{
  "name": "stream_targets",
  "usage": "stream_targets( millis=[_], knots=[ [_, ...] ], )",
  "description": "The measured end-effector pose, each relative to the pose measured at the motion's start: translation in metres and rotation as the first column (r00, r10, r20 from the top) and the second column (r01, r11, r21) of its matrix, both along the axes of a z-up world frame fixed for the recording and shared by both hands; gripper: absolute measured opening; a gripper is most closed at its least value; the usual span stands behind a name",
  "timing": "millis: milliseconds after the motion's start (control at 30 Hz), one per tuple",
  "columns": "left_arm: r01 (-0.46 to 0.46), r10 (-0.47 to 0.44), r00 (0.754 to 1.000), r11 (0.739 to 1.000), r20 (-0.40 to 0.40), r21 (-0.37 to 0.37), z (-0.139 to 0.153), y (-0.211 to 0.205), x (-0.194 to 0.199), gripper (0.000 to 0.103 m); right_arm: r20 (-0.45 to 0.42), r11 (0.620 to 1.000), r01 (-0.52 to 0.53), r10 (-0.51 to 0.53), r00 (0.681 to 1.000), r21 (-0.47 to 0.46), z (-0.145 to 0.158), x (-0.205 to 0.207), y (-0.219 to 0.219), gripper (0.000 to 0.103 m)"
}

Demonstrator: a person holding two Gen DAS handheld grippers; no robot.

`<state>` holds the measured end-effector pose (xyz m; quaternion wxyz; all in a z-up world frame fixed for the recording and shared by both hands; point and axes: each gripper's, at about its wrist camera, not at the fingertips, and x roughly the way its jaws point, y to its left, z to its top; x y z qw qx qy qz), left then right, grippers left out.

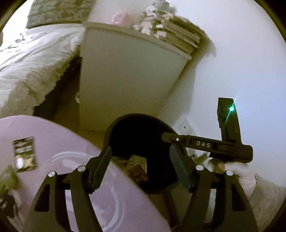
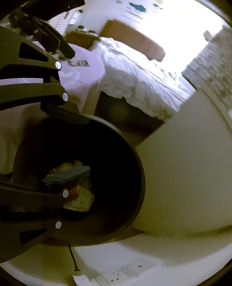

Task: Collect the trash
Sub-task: 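Move both tools back to the table toward the remaining items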

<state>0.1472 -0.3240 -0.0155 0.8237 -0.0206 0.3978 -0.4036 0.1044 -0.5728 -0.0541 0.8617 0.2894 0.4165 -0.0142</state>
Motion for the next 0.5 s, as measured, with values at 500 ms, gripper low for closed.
stream_targets(
  millis=[500],
  knots=[
    [-0.432,0.434,0.900,0.900,-0.037,0.052,-0.024,0.219,0.000,0.068,0.030,0.902,-0.432,0.431,0.902,0.015,0.030,0.044,0.201,0.061]
  ],
)
